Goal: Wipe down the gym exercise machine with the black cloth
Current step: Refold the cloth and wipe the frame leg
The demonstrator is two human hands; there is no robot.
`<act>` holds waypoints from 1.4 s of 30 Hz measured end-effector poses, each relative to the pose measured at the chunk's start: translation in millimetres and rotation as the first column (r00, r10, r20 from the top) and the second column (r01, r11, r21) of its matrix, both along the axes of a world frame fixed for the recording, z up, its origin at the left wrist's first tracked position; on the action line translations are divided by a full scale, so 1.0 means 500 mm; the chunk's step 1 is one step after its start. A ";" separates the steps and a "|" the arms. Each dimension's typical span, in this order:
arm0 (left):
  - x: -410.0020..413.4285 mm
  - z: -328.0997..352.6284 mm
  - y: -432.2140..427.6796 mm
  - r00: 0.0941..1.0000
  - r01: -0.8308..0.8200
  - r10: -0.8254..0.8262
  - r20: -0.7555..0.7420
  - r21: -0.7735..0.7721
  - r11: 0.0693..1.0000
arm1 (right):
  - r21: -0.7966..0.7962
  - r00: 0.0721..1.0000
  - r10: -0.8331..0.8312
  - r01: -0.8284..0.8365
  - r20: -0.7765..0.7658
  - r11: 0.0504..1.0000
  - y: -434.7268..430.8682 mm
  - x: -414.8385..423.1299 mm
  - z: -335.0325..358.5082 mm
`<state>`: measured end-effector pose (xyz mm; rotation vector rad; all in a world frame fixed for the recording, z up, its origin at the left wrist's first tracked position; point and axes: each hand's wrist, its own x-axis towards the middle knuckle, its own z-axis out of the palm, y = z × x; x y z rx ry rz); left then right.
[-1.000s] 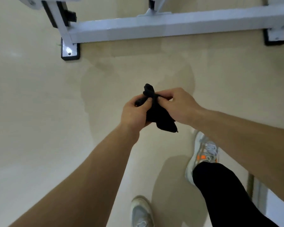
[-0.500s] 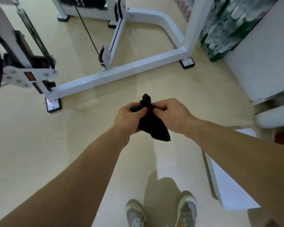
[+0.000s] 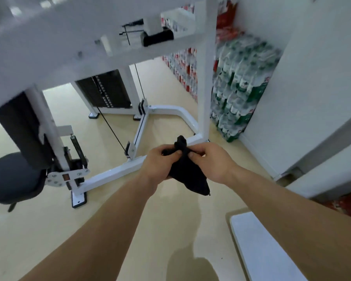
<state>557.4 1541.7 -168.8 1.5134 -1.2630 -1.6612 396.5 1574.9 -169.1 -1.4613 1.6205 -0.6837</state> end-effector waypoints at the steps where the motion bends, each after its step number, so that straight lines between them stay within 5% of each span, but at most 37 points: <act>1: -0.011 0.040 0.002 1.000 -0.002 0.002 -0.023 -0.006 1.000 | -0.024 1.000 -0.002 0.002 -0.006 1.000 0.000 -0.011 0.038; 12: -0.123 0.395 -0.020 0.993 0.063 -0.073 -0.093 -0.114 0.991 | -0.139 0.993 -0.109 0.115 0.049 0.984 -0.005 -0.147 0.391; 20: -0.168 0.564 -0.085 0.999 0.015 -0.003 0.040 -0.290 0.957 | -0.176 0.990 -0.137 0.139 0.021 0.975 -0.051 -0.218 0.550; 32: -0.195 0.651 -0.241 0.975 0.124 -0.032 0.221 -0.420 0.899 | -0.182 0.981 -0.184 0.171 -0.058 0.968 -0.168 -0.266 0.653; 42: -0.263 0.696 -0.451 0.967 0.252 -0.214 0.135 -0.426 0.869 | -0.193 0.888 -0.459 0.451 0.004 0.871 -0.328 -0.295 0.692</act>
